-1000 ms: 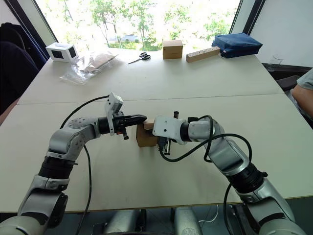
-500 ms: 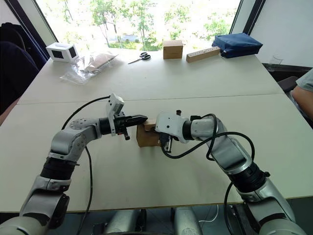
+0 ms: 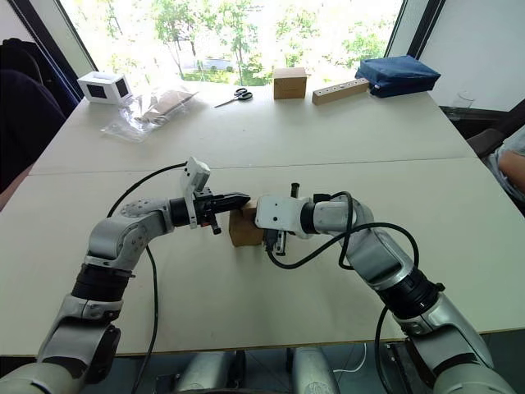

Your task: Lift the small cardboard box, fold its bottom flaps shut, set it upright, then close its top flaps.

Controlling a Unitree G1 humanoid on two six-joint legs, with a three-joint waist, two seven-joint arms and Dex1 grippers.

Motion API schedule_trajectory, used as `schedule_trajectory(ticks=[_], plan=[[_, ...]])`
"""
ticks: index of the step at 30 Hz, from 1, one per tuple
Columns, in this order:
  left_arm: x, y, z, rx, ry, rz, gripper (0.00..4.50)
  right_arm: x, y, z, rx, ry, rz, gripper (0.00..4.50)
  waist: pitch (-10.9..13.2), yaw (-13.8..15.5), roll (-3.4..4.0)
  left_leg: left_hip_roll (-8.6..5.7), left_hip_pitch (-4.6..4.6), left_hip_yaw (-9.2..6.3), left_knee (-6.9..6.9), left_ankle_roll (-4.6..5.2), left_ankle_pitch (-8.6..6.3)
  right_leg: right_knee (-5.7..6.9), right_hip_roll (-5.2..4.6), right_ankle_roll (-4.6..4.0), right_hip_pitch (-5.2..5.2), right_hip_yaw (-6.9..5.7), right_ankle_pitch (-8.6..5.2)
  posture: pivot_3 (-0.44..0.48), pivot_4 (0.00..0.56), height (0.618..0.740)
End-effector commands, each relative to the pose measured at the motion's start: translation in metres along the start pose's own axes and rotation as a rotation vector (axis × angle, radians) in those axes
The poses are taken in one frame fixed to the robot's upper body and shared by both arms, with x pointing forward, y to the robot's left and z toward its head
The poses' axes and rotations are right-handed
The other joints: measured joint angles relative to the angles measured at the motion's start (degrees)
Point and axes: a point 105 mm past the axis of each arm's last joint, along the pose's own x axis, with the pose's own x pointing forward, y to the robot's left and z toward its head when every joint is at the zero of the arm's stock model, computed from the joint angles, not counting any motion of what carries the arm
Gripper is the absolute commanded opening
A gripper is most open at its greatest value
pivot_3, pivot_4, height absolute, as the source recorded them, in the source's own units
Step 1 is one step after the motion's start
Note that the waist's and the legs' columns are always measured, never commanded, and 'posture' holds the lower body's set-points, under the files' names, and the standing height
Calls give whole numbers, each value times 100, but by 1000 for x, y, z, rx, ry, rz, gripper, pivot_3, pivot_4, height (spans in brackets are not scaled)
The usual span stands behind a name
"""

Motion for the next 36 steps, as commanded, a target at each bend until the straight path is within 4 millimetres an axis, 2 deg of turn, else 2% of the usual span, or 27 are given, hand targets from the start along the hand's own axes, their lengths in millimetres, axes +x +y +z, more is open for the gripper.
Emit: schedule_trajectory(ticks=[1, 9, 17, 21, 25, 32, 36], plan=[[0, -4, 11, 19, -29, -10, 104, 1, -5, 3, -28, 2, -24, 0, 0, -2, 0, 0, 0, 0, 0, 0, 0, 0, 0, 0, 0, 0, 0, 0, 150, 740], [0, -7, 8, 72, -1, -27, 104, -4, -5, 9, 7, -33, -16, 0, 0, -5, 0, 0, 0, 0, 0, -5, 3, 0, 0, 0, 0, 0, 0, 0, 150, 740], [0, -6, -6, 185, 89, -30, 104, -19, -7, 10, 88, -67, -15, 0, 0, 1, 0, 0, 0, 0, 0, -6, 3, 0, 0, 0, 0, 0, 0, 0, 150, 740], [0, -5, -3, 196, 73, -23, 104, -25, -13, 11, 144, -94, -41, 0, 0, 0, 0, 0, 0, 0, 0, -5, 3, -1, 0, 0, 1, 0, 0, 0, 150, 740], [-1, -9, 11, 160, 0, -31, 104, -29, -21, 10, 190, -110, -79, 0, 0, 1, 0, 0, 0, 0, 0, -4, 2, 0, 0, 0, 1, 0, 0, 0, 150, 740], [-5, -17, 23, 183, -35, -30, 104, -21, -23, 7, 206, -115, -100, 0, 0, -5, 0, 1, 0, -1, 0, 18, -10, 0, 0, 0, 0, 0, 0, 0, 150, 740], [-6, -21, 21, 210, -16, -23, 104, -16, -22, 9, 210, -125, -101, 0, 0, -6, 0, 0, 0, 0, 0, 13, -7, 0, 0, 0, 0, 0, 0, 0, 150, 740]])
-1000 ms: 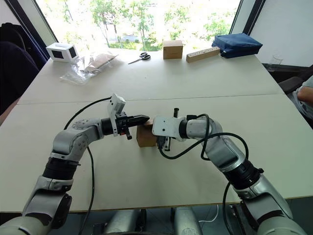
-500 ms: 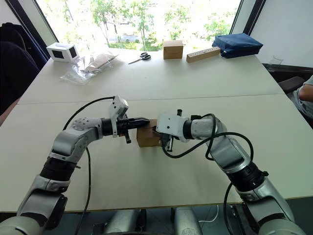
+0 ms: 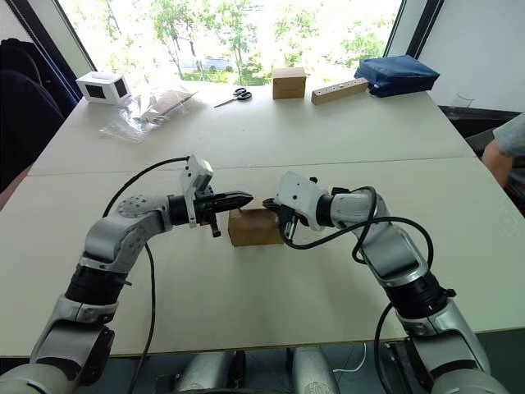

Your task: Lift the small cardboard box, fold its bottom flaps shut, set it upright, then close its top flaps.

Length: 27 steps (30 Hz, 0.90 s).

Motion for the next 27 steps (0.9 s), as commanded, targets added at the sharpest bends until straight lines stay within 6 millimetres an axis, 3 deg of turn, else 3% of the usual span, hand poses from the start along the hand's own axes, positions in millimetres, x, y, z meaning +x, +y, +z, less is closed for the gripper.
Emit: schedule_trajectory(ticks=[1, 9, 16, 22, 25, 27], plan=[[-4, -5, 6, 54, -6, 6, 104, 3, -3, 13, -37, -45, -17, 0, 0, 0, 0, 0, 0, 0, 0, 0, 0, 0, 0, 0, 0, 0, 0, 0, 150, 740], [0, -5, -17, 94, 99, 25, 104, 9, 4, -2, -55, 19, 13, 0, 0, 7, 0, 0, 0, 0, 0, 1, -1, -1, 0, 0, 0, 0, 0, 0, 150, 740], [1, -5, -15, 83, 86, 20, 104, 12, 4, -5, -52, 29, 9, 0, 0, 0, 0, 0, 0, 0, 0, 1, -1, 0, 0, 0, 0, 0, 0, 0, 150, 740], [-7, 10, 13, 29, -81, 121, 104, 6, -8, -1, 8, -34, -51, 0, 0, 1, 0, 0, 0, 0, 0, 2, -1, 0, 0, 0, 0, 0, 0, 0, 150, 740], [-33, 32, 43, 58, -258, 315, 104, -14, -30, 11, 117, -165, -154, 0, 0, 3, 0, 0, 0, 0, 0, 2, -1, 0, 0, 0, 0, 0, 0, 0, 150, 740], [-48, 37, 44, 49, -260, 365, 104, -27, -39, 12, 185, -209, -198, 0, 0, 2, 0, 0, -1, 0, 0, 0, 0, 0, 0, 0, 0, 0, 0, 0, 150, 740]])
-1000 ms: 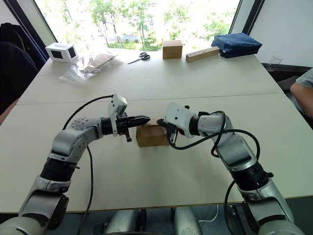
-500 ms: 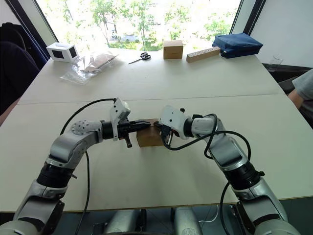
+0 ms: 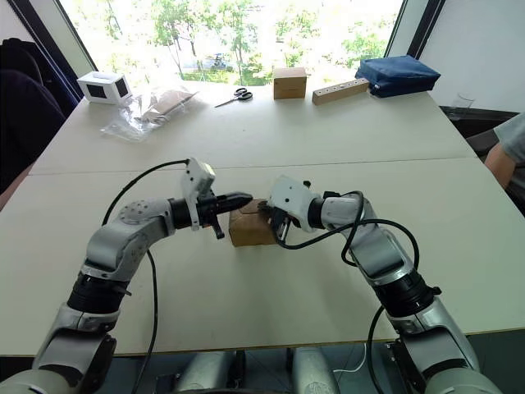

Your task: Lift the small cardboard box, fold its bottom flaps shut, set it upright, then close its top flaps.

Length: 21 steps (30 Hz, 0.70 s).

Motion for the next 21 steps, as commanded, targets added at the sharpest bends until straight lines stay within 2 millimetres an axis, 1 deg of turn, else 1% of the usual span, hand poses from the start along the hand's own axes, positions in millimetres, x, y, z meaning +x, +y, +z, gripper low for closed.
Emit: schedule_trajectory(ticks=[1, 4, 6, 9, 11, 13, 17, 19, 21], plan=[[-30, 16, 20, 10, -38, 79, 104, -31, -26, 15, 92, -108, -108, 0, 0, -4, 0, 0, 0, 0, -1, 0, 0, 0, 0, 0, 0, 0, 0, 0, 150, 740], [-62, 11, 2, -40, 98, 40, 104, -58, -26, 5, 181, -83, -118, 0, -1, -16, 1, 0, 3, 0, -11, 1, -1, -1, -1, 0, 0, 1, 0, 0, 150, 740], [-74, 6, -4, -30, 146, 34, 104, -67, -22, -1, 214, -61, -113, 0, -1, -14, 2, 2, 4, 0, -18, 11, -7, -4, -1, 0, 0, 1, 0, 0, 150, 740], [-100, -8, -23, -52, 260, 22, 104, -85, -5, -22, 258, 38, -68, 0, 0, 11, 1, 2, 2, 0, -13, 20, -11, -9, -4, 0, 3, 2, 0, 0, 150, 740], [-115, -19, -33, -52, 319, 5, 104, -95, 6, -31, 279, 87, -39, 0, -1, 13, 2, 2, 5, -2, -13, 23, -13, -10, -7, -1, 7, 2, -1, 0, 150, 740], [-123, -25, -38, -67, 340, 6, 104, -102, 12, -37, 297, 121, -27, 0, -1, 11, 3, 3, 9, -2, -13, 25, -14, -12, -9, -2, 12, 3, -1, 0, 150, 740], [-134, -37, -45, -100, 361, -9, 104, -116, 20, -49, 321, 187, -16, 0, -2, 26, 6, 4, 12, -2, -13, 25, -14, -14, -10, -3, 15, 3, -2, 0, 150, 740], [-138, -37, -49, -110, 371, -6, 104, -121, 21, -55, 325, 212, -16, 0, -2, 26, 6, 4, 14, -1, -14, 25, -15, -15, -10, -3, 17, 3, -2, 0, 150, 740], [-139, -36, -49, -112, 372, -5, 104, -123, 21, -55, 329, 213, -18, 0, -2, 26, 5, 4, 14, -1, -15, 26, -15, -15, -10, -3, 17, 3, -2, 0, 150, 740]])
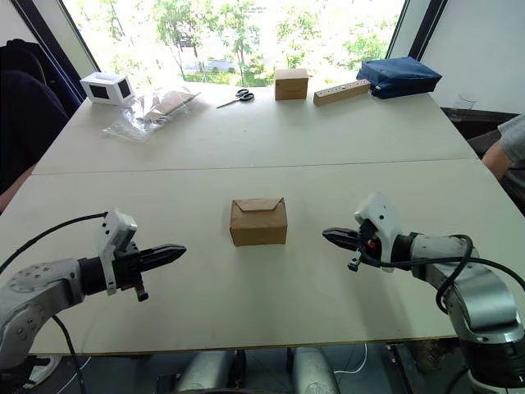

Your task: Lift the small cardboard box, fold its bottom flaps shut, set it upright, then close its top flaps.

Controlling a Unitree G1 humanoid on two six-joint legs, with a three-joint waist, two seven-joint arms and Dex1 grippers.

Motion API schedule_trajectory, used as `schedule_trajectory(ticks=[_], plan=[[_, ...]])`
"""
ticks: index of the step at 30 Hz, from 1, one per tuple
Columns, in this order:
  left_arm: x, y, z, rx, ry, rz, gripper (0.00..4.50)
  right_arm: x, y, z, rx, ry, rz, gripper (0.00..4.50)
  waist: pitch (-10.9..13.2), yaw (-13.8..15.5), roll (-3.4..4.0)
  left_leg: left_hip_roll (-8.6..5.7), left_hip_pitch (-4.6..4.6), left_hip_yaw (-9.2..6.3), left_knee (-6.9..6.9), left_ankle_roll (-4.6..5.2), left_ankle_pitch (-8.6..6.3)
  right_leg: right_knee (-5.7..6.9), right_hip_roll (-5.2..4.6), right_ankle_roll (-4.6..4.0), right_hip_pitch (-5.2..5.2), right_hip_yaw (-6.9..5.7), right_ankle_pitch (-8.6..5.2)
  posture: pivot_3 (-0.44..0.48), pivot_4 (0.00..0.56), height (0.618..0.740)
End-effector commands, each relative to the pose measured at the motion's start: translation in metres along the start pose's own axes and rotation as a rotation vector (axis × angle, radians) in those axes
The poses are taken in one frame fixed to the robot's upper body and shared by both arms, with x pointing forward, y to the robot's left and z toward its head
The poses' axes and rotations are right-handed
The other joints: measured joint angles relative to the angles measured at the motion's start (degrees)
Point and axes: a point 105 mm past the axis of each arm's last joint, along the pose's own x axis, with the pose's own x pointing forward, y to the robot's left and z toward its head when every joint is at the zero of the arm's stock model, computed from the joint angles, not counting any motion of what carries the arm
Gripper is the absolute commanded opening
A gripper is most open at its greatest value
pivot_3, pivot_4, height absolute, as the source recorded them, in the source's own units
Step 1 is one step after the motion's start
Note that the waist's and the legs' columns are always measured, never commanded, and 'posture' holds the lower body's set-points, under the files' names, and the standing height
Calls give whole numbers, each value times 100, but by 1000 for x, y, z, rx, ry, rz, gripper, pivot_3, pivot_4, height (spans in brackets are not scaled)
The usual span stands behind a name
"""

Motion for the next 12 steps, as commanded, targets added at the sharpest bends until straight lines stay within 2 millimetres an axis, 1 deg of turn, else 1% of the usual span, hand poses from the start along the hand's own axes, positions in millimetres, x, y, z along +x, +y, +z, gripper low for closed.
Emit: schedule_trajectory(ticks=[1, 5, 12], plan=[[-4, 1, 9, 44, -29, -3, 104, -6, 0, 11, -43, -37, -6, 0, 0, -2, 0, 0, 0, 0, 0, 0, 0, 0, 0, 0, 0, 0, 0, 0, 150, 740], [-4, 4, 7, 41, -24, -7, 104, -4, -2, 14, -48, -46, -11, 0, 0, -5, 0, 0, 3, 1, 1, 0, 0, 0, 1, 0, 2, 0, 0, 0, 150, 740], [-2, 3, 6, 26, -29, -30, 104, -2, -3, 18, -57, -53, -15, 0, 0, 2, 0, 0, 2, 1, 0, 1, 0, -1, 1, 0, 2, 0, 0, 0, 150, 740]])
